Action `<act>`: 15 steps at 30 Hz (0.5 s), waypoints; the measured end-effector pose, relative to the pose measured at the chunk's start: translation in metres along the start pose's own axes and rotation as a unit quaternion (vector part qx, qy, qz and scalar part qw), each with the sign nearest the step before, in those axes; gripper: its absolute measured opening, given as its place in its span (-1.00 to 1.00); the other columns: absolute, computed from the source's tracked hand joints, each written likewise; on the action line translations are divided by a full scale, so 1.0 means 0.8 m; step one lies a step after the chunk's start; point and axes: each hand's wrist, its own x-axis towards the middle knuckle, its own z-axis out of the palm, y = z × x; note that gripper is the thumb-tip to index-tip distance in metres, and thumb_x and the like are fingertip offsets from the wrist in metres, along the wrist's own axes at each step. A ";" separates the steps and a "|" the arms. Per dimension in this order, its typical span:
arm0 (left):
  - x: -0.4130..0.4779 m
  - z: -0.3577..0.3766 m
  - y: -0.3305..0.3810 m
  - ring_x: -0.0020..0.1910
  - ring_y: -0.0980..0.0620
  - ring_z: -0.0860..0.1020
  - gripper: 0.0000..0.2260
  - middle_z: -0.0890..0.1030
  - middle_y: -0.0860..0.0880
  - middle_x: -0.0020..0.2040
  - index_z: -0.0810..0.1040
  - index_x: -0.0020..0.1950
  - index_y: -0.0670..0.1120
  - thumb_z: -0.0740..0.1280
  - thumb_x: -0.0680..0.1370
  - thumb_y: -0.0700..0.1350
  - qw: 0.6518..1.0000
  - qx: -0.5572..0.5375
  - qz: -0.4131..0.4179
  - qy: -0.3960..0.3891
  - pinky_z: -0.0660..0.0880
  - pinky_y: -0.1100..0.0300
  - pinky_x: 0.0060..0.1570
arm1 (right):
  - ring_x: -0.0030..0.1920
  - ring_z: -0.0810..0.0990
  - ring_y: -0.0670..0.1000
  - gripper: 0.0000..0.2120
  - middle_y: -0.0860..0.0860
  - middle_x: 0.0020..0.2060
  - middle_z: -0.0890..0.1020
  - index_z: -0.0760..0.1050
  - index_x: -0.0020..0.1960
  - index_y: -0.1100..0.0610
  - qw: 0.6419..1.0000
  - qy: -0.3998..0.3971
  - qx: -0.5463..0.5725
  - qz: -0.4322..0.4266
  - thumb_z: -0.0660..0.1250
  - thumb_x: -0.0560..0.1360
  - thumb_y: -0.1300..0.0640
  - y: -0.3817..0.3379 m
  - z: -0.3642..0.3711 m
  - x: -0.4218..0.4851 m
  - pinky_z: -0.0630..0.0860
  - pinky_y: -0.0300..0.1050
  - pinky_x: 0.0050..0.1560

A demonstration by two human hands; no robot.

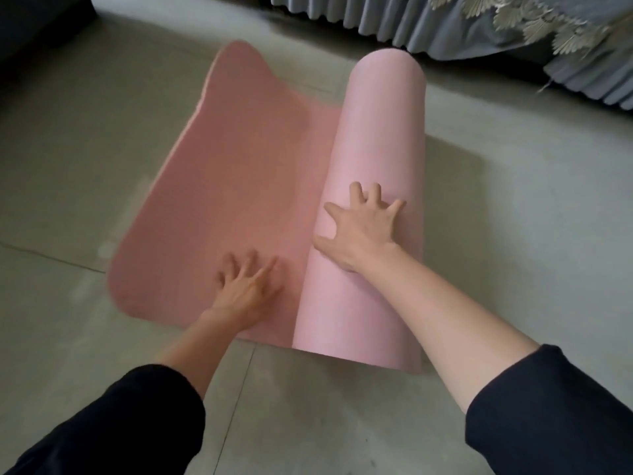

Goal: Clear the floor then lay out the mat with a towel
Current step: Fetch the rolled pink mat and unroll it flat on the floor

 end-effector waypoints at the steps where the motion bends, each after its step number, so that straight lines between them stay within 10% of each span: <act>1: 0.004 0.000 0.001 0.50 -0.34 -0.26 -0.43 -0.20 -0.05 0.58 -0.07 0.52 0.26 0.08 0.56 0.26 0.999 0.010 -0.007 -0.044 -0.07 -0.35 0.40 | 0.24 0.24 0.21 -0.50 0.13 0.24 0.31 0.41 0.26 -0.09 1.000 -0.001 -0.002 0.015 0.18 0.40 -0.28 0.013 0.004 -0.004 0.21 0.37 0.23; 5: 0.009 -0.014 -0.004 0.50 -0.38 -0.16 -0.33 -0.16 -0.05 0.58 -0.06 0.49 0.30 0.21 0.48 0.30 0.991 0.090 -0.012 -0.096 0.16 -0.40 0.33 | 0.26 0.29 0.23 -0.48 0.16 0.23 0.34 0.39 0.28 0.09 0.994 0.004 0.013 0.109 0.31 0.35 -0.03 0.057 0.009 -0.017 0.20 0.42 0.27; 11: 0.030 -0.047 0.060 0.39 -0.20 0.37 -0.50 0.41 -0.20 0.40 0.34 0.43 -0.04 0.22 0.54 0.16 0.965 0.223 0.011 -0.135 0.34 0.05 0.36 | 0.33 0.25 0.19 -0.49 0.16 0.28 0.36 0.33 0.31 0.24 0.993 0.022 0.045 0.111 0.27 0.40 0.11 0.125 0.017 -0.050 0.17 0.42 0.32; 15: 0.026 -0.024 0.146 0.50 -0.16 0.19 -0.46 0.24 -0.20 0.51 0.22 0.50 -0.17 0.17 0.59 0.05 0.955 0.248 0.061 -0.152 0.21 0.03 0.45 | 0.40 0.20 0.23 -0.24 0.14 0.42 0.27 0.20 0.44 0.25 0.986 -0.013 0.102 0.135 0.14 0.44 -0.27 0.159 0.037 -0.086 0.15 0.37 0.30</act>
